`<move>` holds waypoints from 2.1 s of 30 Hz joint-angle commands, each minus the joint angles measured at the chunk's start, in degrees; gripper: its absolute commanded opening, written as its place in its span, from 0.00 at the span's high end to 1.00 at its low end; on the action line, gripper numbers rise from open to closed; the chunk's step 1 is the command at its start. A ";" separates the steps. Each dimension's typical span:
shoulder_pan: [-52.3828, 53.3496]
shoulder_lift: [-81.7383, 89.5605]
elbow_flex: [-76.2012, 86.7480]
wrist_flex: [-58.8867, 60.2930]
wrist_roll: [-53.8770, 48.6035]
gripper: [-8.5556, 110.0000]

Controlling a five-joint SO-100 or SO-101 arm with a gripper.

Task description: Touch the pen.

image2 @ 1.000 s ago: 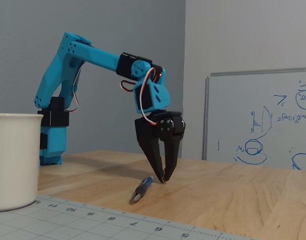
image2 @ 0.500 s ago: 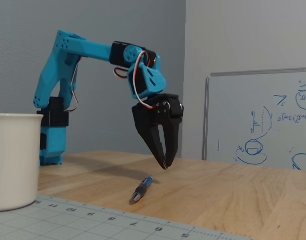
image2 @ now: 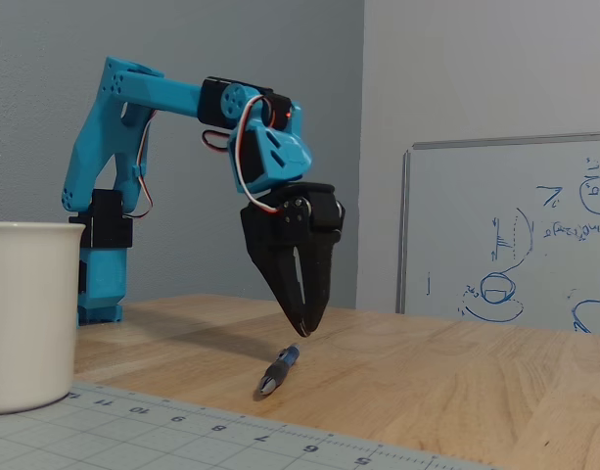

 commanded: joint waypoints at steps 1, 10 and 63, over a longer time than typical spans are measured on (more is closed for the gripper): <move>1.14 1.76 -4.31 0.00 -0.35 0.92; 1.32 1.85 -0.79 0.00 -0.35 0.92; 2.72 -1.76 -1.49 -0.70 -0.44 0.92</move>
